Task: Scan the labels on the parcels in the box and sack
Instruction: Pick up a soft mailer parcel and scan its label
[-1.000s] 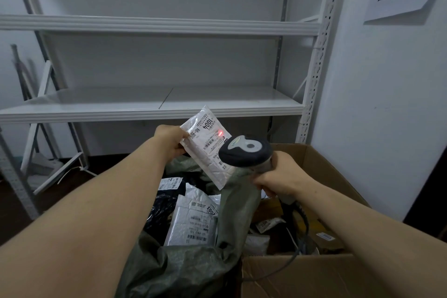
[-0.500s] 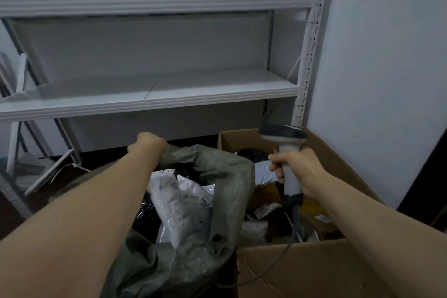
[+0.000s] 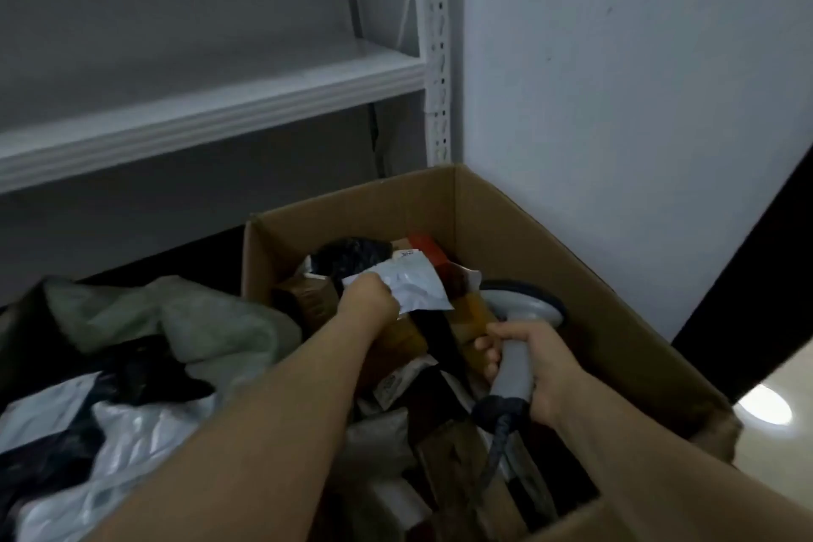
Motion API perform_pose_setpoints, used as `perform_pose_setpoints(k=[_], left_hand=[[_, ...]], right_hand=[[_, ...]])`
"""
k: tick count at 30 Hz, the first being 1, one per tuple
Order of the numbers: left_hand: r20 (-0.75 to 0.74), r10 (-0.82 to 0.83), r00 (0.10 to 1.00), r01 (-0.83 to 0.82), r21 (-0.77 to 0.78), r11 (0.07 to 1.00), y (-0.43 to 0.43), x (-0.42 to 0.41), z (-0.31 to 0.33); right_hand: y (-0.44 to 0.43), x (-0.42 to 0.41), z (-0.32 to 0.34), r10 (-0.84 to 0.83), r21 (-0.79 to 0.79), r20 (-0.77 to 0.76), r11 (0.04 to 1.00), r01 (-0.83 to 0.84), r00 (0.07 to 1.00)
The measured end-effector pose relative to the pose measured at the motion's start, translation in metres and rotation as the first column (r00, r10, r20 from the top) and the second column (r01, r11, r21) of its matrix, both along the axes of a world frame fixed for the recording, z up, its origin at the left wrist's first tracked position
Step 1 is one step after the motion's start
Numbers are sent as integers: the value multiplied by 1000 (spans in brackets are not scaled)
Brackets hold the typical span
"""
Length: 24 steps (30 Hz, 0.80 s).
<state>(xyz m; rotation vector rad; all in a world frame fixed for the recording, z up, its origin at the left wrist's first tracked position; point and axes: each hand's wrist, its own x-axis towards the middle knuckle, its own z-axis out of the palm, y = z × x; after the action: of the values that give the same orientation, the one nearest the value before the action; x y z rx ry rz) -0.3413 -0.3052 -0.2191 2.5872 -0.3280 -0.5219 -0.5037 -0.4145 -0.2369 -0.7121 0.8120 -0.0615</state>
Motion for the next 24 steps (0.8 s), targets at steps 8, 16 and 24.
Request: perform_pose_setpoints(k=[8,16,24], left_hand=[[137,-258,956,156,508,847,-81,53,-140],[10,175,985,-174,170,970,-67,79,-124],[-367,256,895,-444,-661,606,-12,13,47]], right_hand=[[-48,47,-76,50,164,98,984,-66,994],[-36,36,-60,122,75,112,989,-131,986],[14,-21,49,171,-223,73,963,-151,983]])
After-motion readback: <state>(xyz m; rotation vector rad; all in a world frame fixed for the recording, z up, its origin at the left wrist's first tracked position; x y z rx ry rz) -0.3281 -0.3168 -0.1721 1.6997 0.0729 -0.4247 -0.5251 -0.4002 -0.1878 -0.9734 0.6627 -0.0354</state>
